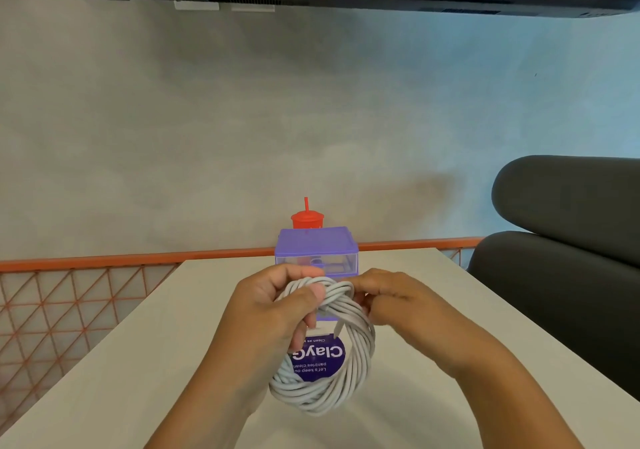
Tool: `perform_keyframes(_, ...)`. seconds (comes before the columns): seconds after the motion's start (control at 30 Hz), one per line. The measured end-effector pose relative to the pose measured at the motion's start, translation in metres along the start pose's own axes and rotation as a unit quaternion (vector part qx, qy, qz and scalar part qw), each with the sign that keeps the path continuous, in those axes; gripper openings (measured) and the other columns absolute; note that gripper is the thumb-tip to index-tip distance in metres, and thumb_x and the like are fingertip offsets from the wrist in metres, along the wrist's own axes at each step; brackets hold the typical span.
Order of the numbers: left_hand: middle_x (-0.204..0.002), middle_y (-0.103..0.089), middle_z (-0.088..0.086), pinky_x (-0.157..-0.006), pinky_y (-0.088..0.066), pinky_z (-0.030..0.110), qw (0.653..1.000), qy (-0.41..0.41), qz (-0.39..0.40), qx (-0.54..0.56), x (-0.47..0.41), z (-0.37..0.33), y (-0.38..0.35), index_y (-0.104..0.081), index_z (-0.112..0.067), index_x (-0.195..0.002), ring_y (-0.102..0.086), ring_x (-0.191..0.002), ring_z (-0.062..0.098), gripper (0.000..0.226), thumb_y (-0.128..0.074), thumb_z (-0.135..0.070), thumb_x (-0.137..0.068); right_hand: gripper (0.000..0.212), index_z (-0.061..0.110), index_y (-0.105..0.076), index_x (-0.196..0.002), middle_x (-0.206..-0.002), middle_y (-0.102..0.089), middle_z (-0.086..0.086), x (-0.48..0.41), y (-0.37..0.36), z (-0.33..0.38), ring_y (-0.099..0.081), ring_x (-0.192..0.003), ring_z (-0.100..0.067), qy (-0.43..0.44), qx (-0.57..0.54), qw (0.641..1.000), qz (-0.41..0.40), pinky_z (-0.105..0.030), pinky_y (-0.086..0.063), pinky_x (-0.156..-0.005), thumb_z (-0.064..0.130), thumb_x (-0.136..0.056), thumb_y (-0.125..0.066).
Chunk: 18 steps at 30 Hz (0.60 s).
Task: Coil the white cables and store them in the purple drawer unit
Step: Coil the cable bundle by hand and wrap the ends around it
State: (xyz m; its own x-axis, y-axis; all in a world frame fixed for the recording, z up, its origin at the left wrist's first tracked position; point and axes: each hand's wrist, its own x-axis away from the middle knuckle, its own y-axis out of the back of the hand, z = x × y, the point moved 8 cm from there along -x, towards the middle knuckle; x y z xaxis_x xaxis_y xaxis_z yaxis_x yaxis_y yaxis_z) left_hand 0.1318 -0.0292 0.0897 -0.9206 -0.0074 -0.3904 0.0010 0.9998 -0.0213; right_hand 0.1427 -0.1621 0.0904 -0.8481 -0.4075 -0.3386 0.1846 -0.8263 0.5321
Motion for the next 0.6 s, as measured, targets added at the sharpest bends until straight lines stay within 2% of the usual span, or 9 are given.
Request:
perform_keyframes(0.07, -0.049, -0.054, 0.003, -0.037, -0.034, 0.014, 1.000, -0.015, 0.001, -0.012, 0.000, -0.001, -0.001, -0.068, -0.012, -0.084, -0.039, -0.035, 0.007, 0.013, -0.059, -0.003, -0.084, 0.025, 0.022, -0.066, -0.097, -0.096, -0.068, -0.001, 0.000, -0.005, -0.004, -0.064, -0.091, -0.018, -0.009, 0.024, 1.000, 0.007, -0.042, -0.054, -0.083, 0.021, -0.074, -0.056)
perform_keyframes(0.1, -0.050, -0.056, 0.004, -0.039, -0.036, 0.014, 1.000, -0.020, -0.001, -0.019, 0.000, 0.000, -0.001, -0.068, -0.014, -0.083, -0.043, -0.037, 0.007, 0.014, -0.060, -0.004, -0.084, 0.023, 0.024, -0.065, -0.100, -0.098, -0.068, -0.001, 0.000, -0.007, -0.004, -0.064, -0.092, -0.019, -0.010, 0.033, 0.999, 0.006, -0.043, -0.054, -0.082, 0.023, -0.077, -0.064)
perform_keyframes(0.2, -0.057, -0.065, 0.004, -0.048, -0.044, 0.014, 0.999, -0.043, -0.003, -0.031, -0.001, 0.002, -0.003, -0.070, -0.021, -0.077, -0.058, -0.049, 0.008, 0.008, -0.067, -0.014, -0.081, 0.024, 0.030, -0.064, -0.102, -0.100, -0.069, 0.008, -0.002, -0.010, -0.007, -0.065, -0.093, -0.010, -0.017, 0.028, 0.999, 0.003, -0.035, -0.055, -0.082, 0.020, -0.080, -0.068)
perform_keyframes(0.23, -0.060, -0.067, 0.003, -0.054, -0.046, 0.016, 0.998, -0.050, -0.002, -0.035, -0.001, 0.001, -0.005, -0.070, -0.024, -0.078, -0.061, -0.054, 0.008, 0.005, -0.067, -0.022, -0.076, 0.024, 0.029, -0.065, -0.101, -0.100, -0.069, 0.008, -0.003, -0.010, -0.008, -0.065, -0.093, -0.010, -0.022, 0.017, 1.000, 0.008, -0.035, -0.055, -0.083, 0.017, -0.081, -0.066)
perform_keyframes(0.27, -0.062, -0.069, 0.002, -0.059, -0.048, 0.019, 0.997, -0.060, 0.002, -0.039, -0.001, 0.001, -0.006, -0.070, -0.029, -0.079, -0.063, -0.058, 0.009, 0.012, -0.063, -0.026, -0.070, 0.024, 0.026, -0.065, -0.100, -0.100, -0.069, 0.007, -0.003, -0.010, -0.010, -0.065, -0.093, -0.010, -0.029, 0.000, 0.999, 0.015, -0.036, -0.055, -0.084, 0.013, -0.081, -0.065)
perform_keyframes(0.37, -0.064, -0.069, 0.001, -0.069, -0.053, 0.030, 0.995, -0.084, 0.006, -0.050, -0.001, -0.001, -0.007, -0.069, -0.033, -0.081, -0.063, -0.061, 0.009, 0.017, -0.062, -0.030, -0.065, 0.020, 0.017, -0.067, -0.094, -0.095, -0.070, 0.001, -0.001, -0.012, -0.010, -0.065, -0.090, -0.011, -0.030, -0.072, 0.995, 0.056, -0.032, -0.053, -0.086, 0.005, -0.079, -0.061)
perform_keyframes(0.47, -0.060, -0.067, 0.000, -0.064, -0.053, 0.026, 0.992, -0.109, 0.010, -0.056, 0.000, -0.003, -0.007, -0.068, -0.032, -0.080, -0.061, -0.057, 0.008, 0.024, -0.064, -0.042, -0.059, 0.023, 0.006, -0.065, -0.098, -0.100, -0.068, -0.014, 0.001, -0.017, -0.013, -0.064, -0.094, -0.022, -0.034, -0.138, 0.986, 0.091, -0.036, -0.050, -0.089, 0.006, -0.076, -0.058)
perform_keyframes(0.6, -0.058, -0.066, -0.003, -0.053, -0.049, 0.018, 0.989, -0.128, -0.024, -0.071, -0.001, -0.005, -0.001, -0.068, -0.032, -0.078, -0.059, -0.048, 0.006, 0.016, -0.066, -0.031, -0.062, 0.024, 0.012, -0.068, -0.100, -0.106, -0.066, -0.018, 0.001, -0.027, -0.018, -0.061, -0.102, -0.036, -0.053, -0.199, 0.970, 0.127, -0.047, -0.045, -0.095, 0.012, -0.078, -0.059)
